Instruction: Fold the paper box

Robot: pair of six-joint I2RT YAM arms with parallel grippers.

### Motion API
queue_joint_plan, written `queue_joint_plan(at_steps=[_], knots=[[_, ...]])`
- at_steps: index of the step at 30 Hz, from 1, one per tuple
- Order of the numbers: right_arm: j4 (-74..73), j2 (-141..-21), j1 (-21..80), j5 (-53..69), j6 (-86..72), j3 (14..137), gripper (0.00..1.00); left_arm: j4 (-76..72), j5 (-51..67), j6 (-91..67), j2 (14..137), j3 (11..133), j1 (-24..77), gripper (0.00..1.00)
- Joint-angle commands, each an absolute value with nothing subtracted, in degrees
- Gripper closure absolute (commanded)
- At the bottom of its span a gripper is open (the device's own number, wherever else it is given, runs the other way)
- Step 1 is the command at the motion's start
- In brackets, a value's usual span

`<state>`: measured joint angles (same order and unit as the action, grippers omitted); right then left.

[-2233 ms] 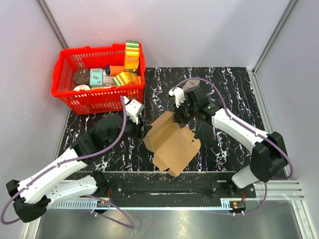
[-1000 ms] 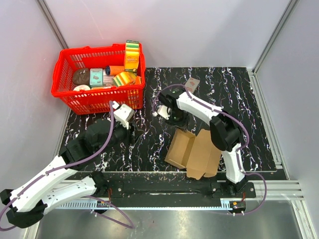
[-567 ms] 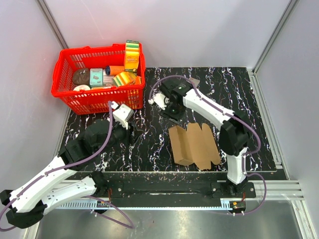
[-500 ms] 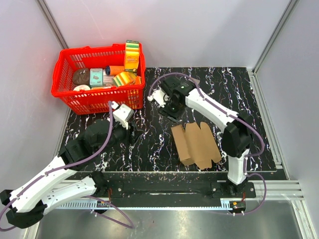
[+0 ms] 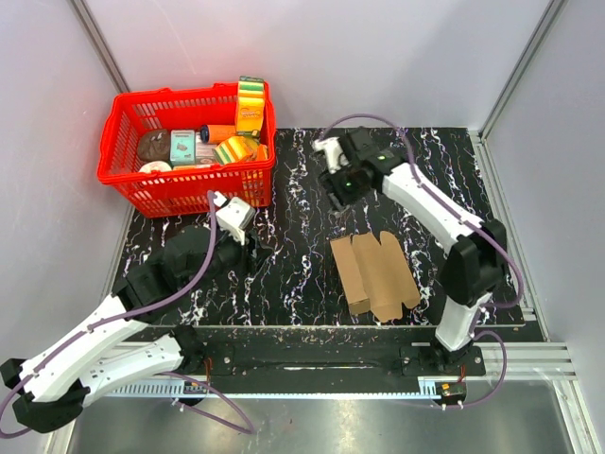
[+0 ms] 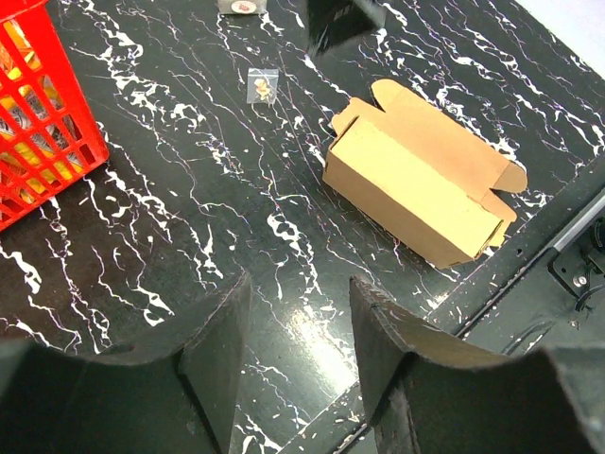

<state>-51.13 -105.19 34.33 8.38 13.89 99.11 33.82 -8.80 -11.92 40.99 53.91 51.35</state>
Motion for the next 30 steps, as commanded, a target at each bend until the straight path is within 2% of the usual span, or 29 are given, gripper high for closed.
queue_joint_plan(at_steps=[1,4,12,18,19,23,30], knots=[[-43.1,-95.7,27.9,-1.8,-7.8,91.7,0.43,31.4,-8.0,-13.1,41.6,53.3,51.6,0.50],[-45.8,-92.4,26.6,-4.5,-19.5,85.7,0.43,28.8,-6.0,-13.8,42.8,51.0,51.6,0.50],[-43.1,-81.7,26.5,-0.1,-30.2,63.6,0.48,12.7,5.3,-18.5,47.9,42.1,51.6,0.56],[-34.6,-76.3,26.5,9.2,-33.0,52.5,0.67,7.3,7.4,-18.4,59.4,45.6,52.6,0.63],[-34.0,-76.4,26.5,9.8,-33.5,52.0,0.72,6.6,7.2,-18.4,60.7,45.8,52.8,0.64],[-31.9,-77.4,26.5,13.4,-32.8,51.1,0.80,5.1,5.8,-19.2,67.0,45.1,53.4,0.71],[-28.4,-77.0,26.4,17.4,-32.9,50.3,0.86,-2.8,5.0,-22.8,74.7,38.9,54.1,0.84]])
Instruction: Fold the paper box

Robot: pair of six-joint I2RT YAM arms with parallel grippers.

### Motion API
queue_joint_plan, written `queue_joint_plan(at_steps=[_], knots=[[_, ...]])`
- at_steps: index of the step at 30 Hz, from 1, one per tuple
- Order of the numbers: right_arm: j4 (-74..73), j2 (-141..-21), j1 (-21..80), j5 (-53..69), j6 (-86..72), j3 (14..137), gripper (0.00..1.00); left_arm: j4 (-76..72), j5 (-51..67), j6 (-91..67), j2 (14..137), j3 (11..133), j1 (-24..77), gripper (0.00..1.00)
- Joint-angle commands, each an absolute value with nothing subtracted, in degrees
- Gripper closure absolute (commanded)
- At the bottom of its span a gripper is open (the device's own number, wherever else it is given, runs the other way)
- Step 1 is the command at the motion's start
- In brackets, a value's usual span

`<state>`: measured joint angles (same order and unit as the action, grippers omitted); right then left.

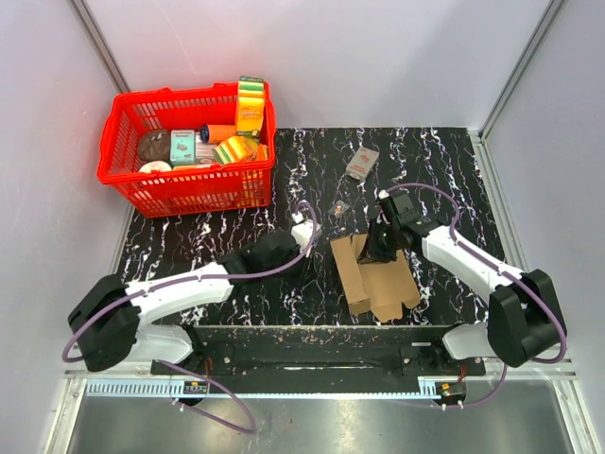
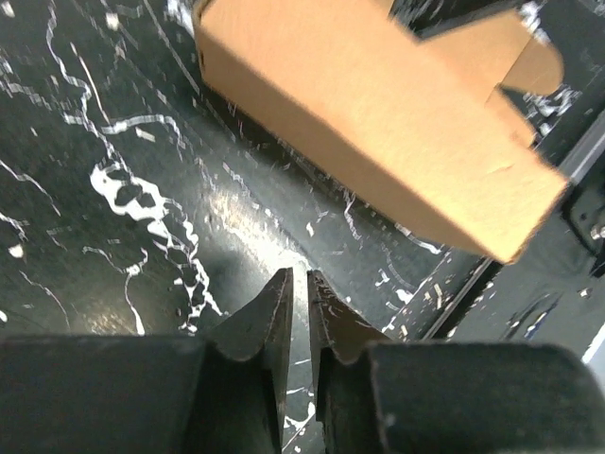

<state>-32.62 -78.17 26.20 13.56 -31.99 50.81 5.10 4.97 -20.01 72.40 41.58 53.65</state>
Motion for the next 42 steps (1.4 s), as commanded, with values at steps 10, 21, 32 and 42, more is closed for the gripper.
queue_joint_plan(at_steps=[10,21,32,42], knots=[[-26.5,-75.5,26.5,20.3,-34.0,48.8,0.89,-27.7,9.5,-34.9,85.9,31.4,54.2,1.00],[-26.5,-72.6,26.5,21.4,-35.2,47.5,0.90,-53.5,7.6,-57.1,94.7,22.9,53.3,1.00],[-24.0,-74.4,30.7,21.5,-36.5,47.4,0.91,-74.5,11.4,-70.6,107.2,20.9,53.2,1.00],[-22.2,-78.0,34.8,20.7,-37.7,49.0,0.91,-70.7,10.2,-70.6,104.7,20.0,53.1,1.00]])
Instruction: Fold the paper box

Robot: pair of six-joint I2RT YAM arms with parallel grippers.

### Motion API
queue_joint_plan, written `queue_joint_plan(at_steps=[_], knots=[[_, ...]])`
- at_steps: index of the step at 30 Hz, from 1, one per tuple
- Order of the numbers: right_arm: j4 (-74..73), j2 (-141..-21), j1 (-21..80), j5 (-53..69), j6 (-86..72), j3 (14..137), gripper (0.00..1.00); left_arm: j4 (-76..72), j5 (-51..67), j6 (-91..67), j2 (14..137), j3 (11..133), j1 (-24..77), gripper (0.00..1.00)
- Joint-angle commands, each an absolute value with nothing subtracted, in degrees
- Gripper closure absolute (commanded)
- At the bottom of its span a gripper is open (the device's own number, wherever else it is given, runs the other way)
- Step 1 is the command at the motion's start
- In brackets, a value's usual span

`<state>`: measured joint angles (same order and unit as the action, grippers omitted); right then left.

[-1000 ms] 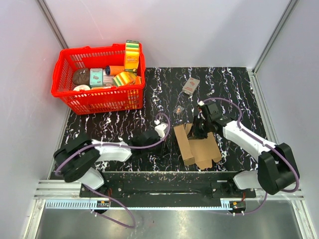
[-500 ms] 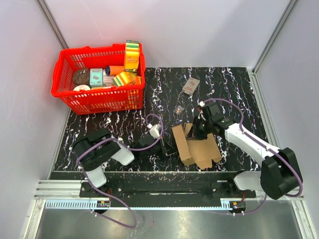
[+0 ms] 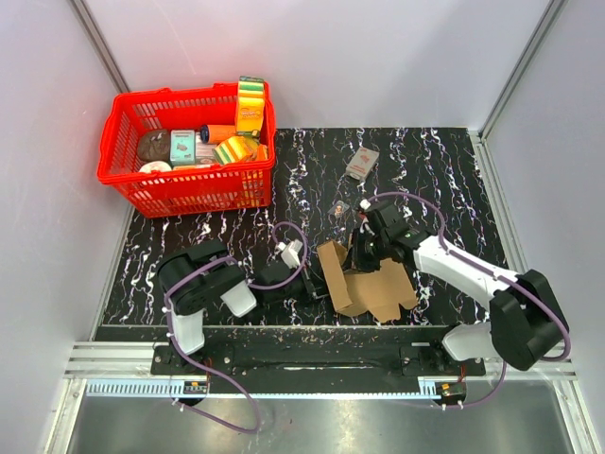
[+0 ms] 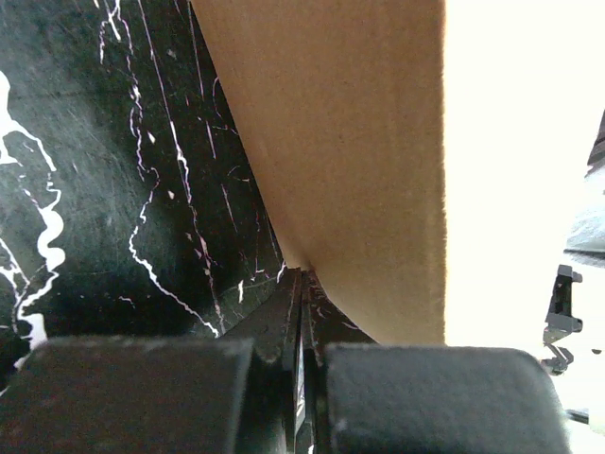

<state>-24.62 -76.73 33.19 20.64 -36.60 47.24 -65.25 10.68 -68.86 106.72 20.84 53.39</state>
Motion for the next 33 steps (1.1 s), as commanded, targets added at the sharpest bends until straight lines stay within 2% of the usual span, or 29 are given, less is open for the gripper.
queue_joint_plan(at_steps=[1,21,33], knots=[[-22.1,-78.6,35.1,20.5,-37.7,49.2,0.91,-71.2,9.9,-70.9,104.9,19.4,53.1,1.00],[-17.7,-85.9,41.2,19.2,-39.8,50.2,0.91,-81.6,10.7,-75.3,106.6,12.7,52.0,1.00],[-16.2,-91.7,43.4,18.3,-39.9,52.9,0.91,-87.2,8.9,-76.4,107.1,4.1,51.9,1.00]])
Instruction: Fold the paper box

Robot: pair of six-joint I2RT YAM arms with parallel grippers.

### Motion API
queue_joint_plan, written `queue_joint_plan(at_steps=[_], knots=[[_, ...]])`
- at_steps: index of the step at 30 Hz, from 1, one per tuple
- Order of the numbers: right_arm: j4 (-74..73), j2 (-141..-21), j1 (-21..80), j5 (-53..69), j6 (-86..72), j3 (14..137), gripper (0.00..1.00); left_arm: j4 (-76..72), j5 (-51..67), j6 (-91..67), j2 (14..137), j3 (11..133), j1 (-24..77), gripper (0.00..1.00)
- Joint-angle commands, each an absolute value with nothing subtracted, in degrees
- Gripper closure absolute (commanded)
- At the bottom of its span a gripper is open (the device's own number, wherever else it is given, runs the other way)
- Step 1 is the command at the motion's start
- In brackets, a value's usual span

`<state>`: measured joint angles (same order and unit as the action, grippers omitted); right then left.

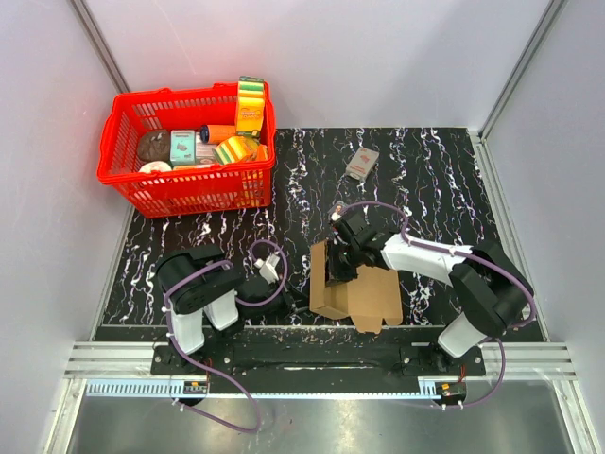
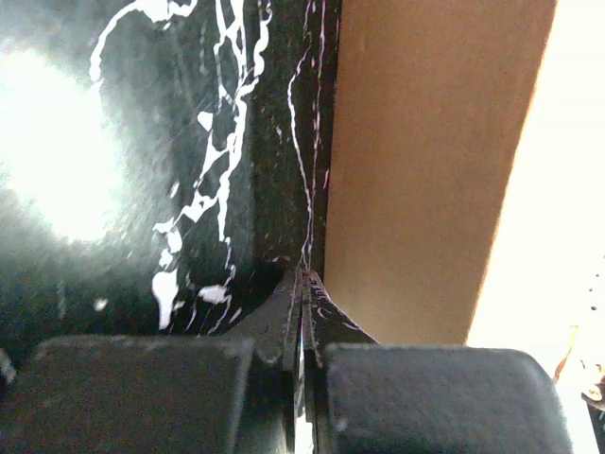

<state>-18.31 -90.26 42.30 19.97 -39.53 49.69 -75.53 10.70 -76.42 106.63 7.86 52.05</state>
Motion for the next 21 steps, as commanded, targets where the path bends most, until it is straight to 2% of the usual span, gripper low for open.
queue_joint_plan(at_steps=[1,11,18,21], knots=[[-16.2,-92.5,43.5,18.1,-39.8,53.2,0.91,-87.1,8.6,-76.2,107.2,3.5,51.9,1.00],[-19.5,-97.3,45.5,15.0,-38.3,57.3,0.92,-92.8,8.9,-76.6,108.5,-1.9,51.9,1.00],[-22.6,-99.9,46.1,13.1,-36.8,60.1,0.92,-91.9,8.3,-77.3,102.6,-7.6,53.1,1.00],[-23.4,-100.7,46.3,12.6,-36.5,61.0,0.92,-88.4,6.9,-78.7,99.5,-8.1,56.9,1.00]])
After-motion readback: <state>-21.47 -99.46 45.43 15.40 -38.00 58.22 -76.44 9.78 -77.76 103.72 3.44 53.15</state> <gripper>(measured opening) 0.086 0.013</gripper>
